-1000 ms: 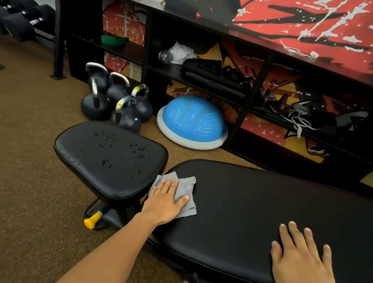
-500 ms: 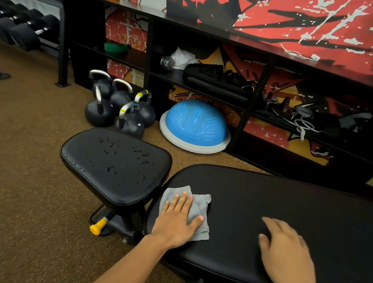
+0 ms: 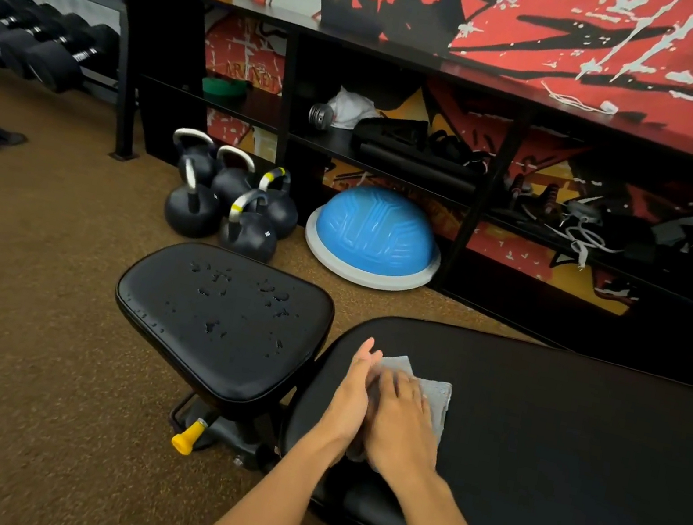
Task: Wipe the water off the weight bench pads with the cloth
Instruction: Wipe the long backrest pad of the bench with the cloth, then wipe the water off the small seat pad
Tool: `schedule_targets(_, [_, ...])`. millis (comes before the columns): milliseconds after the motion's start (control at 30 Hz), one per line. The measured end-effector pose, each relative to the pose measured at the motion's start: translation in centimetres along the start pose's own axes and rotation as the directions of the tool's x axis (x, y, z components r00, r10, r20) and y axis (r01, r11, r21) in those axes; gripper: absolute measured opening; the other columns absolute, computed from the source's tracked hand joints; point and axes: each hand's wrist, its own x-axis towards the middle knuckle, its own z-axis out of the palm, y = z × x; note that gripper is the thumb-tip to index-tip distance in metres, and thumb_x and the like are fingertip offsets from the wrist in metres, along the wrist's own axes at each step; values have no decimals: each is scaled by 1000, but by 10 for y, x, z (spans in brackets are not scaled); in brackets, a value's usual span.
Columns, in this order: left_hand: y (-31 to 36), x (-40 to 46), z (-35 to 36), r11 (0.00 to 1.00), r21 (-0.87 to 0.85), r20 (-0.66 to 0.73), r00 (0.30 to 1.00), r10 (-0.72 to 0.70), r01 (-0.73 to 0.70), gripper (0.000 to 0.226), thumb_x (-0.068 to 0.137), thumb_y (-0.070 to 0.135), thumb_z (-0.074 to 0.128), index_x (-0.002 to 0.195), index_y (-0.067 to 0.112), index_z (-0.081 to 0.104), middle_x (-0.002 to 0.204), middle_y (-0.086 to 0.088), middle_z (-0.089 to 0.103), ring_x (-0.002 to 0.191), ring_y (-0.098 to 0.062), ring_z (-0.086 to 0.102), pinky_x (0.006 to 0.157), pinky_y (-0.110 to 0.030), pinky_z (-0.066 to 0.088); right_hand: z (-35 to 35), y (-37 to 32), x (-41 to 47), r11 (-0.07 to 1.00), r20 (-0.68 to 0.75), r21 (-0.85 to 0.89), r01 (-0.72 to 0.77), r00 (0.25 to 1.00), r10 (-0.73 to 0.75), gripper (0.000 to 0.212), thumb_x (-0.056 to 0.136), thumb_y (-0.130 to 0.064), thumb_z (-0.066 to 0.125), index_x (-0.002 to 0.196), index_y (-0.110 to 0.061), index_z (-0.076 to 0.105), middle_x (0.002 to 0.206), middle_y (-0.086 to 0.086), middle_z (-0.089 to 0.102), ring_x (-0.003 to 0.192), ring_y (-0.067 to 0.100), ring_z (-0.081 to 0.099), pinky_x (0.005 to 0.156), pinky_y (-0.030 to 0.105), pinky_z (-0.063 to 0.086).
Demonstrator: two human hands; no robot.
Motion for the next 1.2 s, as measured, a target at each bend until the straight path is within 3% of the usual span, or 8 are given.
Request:
schedule_targets(133, [-4,-4,-23,957,230,-169,961,218,-176,42,98,21,44,139,27,39,144,9,41,132,-2,35,109,-22,27,10,-3,19,976,119,-217,13,993,13,75,91,-41,47,151,-22,6,159,13,-4,146,31,-9,119,43,1])
schedule_targets(233, [-4,-12,-57,780,583,-222,880,421,-226,42,95,23,49,136,28,44,143,12,42,132,-2,34,113,-29,28,13,-4,38,964,117,-263,-34,991,67,77,90,-60,36,151,-26,5,158,14,-13,144,35,-15,117,48,-3])
schedule_targets(400, [-15,-25,-117,389,919,-178,809,561,-68,47,94,36,49,139,28,40,149,9,33,141,-10,23,116,-30,5,20,-5,68,956,124,-288,-56,988,95,65,95,-52,28,150,-21,14,160,11,-1,146,34,-7,117,50,-3])
schedule_targets(533, [-30,-30,-150,235,971,-167,823,543,42,58,91,55,31,142,28,35,153,7,28,144,-13,14,116,-33,3,25,-6,86,964,81,-264,-22,996,45,49,100,-36,24,146,-19,28,158,8,14,146,32,5,117,49,4])
schedule_targets(700, [-47,-31,-165,207,977,-154,838,524,50,76,84,70,8,142,29,36,152,8,27,142,-9,7,116,-28,-3,32,-13,105,995,-5,-91,-33,999,33,41,102,-28,24,135,-15,44,143,9,44,139,28,28,112,43,17])
schedule_targets(900, [-49,-29,-169,202,978,-145,845,515,45,73,87,69,9,140,29,40,150,8,31,142,-10,10,114,-24,-7,31,-34,120,857,50,495,-140,990,133,38,102,-31,27,135,-31,45,87,7,62,100,18,53,83,27,37])
schedule_targets(1067, [-47,-29,-168,216,976,-150,837,526,39,81,83,73,1,140,30,39,151,9,29,142,-9,8,113,-24,-9,45,-55,124,862,206,501,-71,978,-39,44,102,-34,27,146,-29,32,153,9,31,144,25,18,114,35,16])
schedule_targets(1200, [-48,-29,-167,226,973,-156,840,520,41,78,85,71,3,138,29,42,149,7,33,141,-9,11,113,-24,-7,55,-62,117,879,234,477,16,961,-145,44,102,-37,29,146,-31,31,159,0,11,146,24,12,117,36,10])
